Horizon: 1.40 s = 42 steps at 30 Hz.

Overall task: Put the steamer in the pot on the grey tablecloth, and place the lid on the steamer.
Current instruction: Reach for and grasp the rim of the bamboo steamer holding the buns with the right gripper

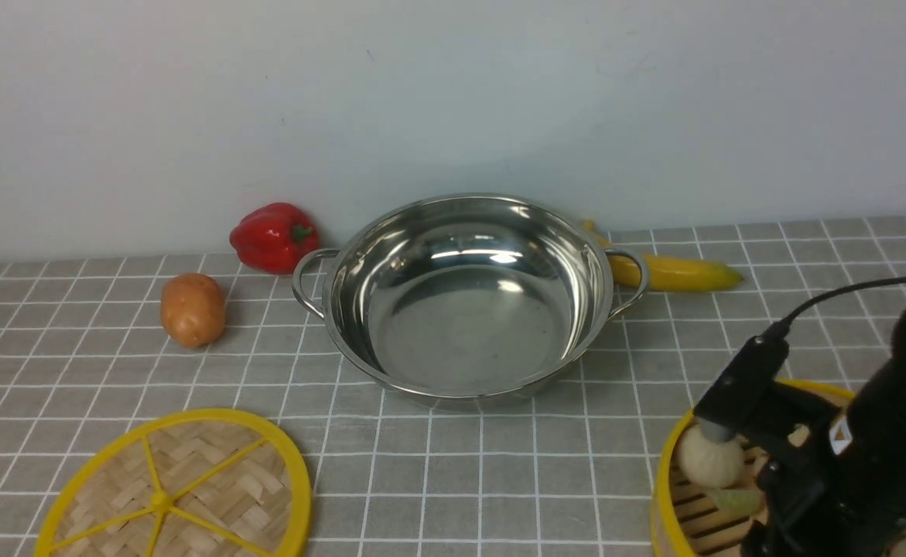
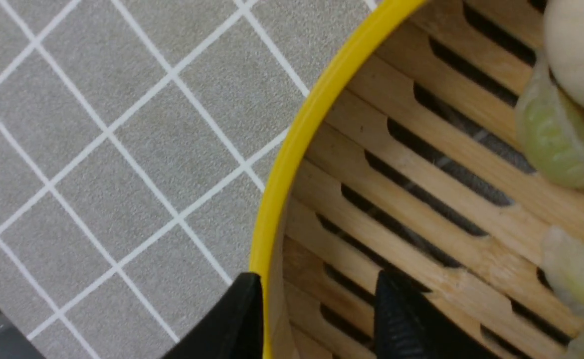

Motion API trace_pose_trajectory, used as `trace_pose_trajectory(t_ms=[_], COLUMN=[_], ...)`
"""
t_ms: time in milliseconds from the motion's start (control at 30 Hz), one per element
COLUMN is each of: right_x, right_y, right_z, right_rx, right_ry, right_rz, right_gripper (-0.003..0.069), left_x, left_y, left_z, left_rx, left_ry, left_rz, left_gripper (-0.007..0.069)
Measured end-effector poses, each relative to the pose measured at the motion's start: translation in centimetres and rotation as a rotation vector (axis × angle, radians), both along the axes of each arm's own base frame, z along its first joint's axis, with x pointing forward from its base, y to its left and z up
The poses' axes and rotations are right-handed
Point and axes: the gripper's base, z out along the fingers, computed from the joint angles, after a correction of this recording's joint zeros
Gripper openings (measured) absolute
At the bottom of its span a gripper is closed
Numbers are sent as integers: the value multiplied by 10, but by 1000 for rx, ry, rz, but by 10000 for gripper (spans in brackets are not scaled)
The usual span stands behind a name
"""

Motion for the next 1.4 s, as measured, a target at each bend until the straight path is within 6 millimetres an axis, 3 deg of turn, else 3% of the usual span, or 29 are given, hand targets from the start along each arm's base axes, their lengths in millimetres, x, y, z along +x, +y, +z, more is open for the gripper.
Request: trace_pose_trajectory(t_ms=[200,500,1033,1167,1200,1233,1400], right_x=[6,-3,0,0,-1,-1,0], right_y=[8,24,23,23,23,23,22], right_z=[-10,-17,-30,-29,-29,-29,-25], right_rx=[-15,-37,-96,-99,-99,-101,-105], right_ry=[40,61,86,101,112,119,93], right_rz=[28,110,101,71,62,46,21], right_gripper=[319,319,307,193,96,64,67], left_x=[0,0,0,0,0,0,0], left_y=[0,0,0,0,0,0,0], left_z=[0,0,0,0,0,0,0], left_rx=[0,0,0,0,0,0,0], left_ry=[0,0,0,0,0,0,0], left_rz=[0,0,0,0,0,0,0], left_gripper=[244,244,244,244,244,244,244])
